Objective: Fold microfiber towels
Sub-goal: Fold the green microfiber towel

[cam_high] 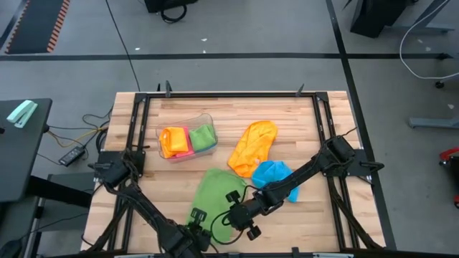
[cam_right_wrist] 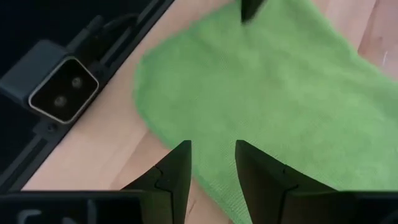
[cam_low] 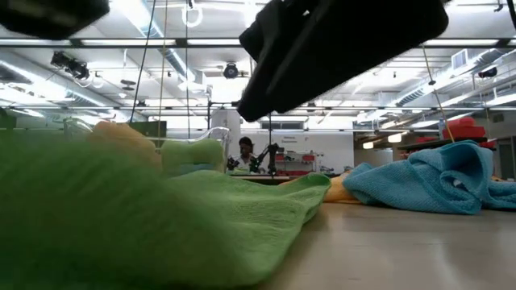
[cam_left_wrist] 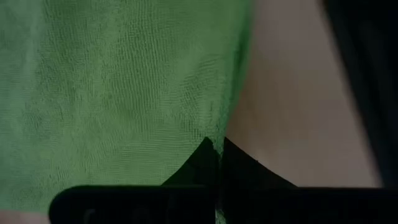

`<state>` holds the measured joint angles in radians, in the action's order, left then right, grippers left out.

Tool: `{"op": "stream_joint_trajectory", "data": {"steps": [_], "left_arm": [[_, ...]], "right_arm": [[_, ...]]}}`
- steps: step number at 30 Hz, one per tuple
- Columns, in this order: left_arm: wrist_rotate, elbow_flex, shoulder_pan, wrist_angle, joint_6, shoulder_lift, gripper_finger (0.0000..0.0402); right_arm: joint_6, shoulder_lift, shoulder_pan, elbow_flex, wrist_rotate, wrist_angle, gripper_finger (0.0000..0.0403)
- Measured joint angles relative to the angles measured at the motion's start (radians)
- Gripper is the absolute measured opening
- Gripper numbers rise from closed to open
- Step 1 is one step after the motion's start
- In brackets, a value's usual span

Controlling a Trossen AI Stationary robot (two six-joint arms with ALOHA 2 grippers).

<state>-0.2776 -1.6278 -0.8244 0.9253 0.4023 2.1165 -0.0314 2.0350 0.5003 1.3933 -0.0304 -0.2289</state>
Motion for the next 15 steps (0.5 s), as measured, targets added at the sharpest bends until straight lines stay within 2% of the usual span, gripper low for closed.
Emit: {"op": "stream_joint_trajectory", "data": {"steps": [6, 9, 15], "left_arm": [[0.17, -0.062, 0.03, 0.043, 0.01, -0.013, 0.0007], [0.242, -0.068, 0.045, 0.05, 0.023, -0.015, 0.0017], [0.3, -0.067, 0.081, 0.086, 0.003, -0.015, 0.001]], "right_arm": [[-0.002, 0.0, 0.0, 0.0, -0.044, -0.053, 0.0133], [-0.007, 0.0, 0.0, 0.0, -0.048, -0.06, 0.0133], [-0.006, 0.0, 0.007, 0.0, -0.05, -0.082, 0.0133]]}}
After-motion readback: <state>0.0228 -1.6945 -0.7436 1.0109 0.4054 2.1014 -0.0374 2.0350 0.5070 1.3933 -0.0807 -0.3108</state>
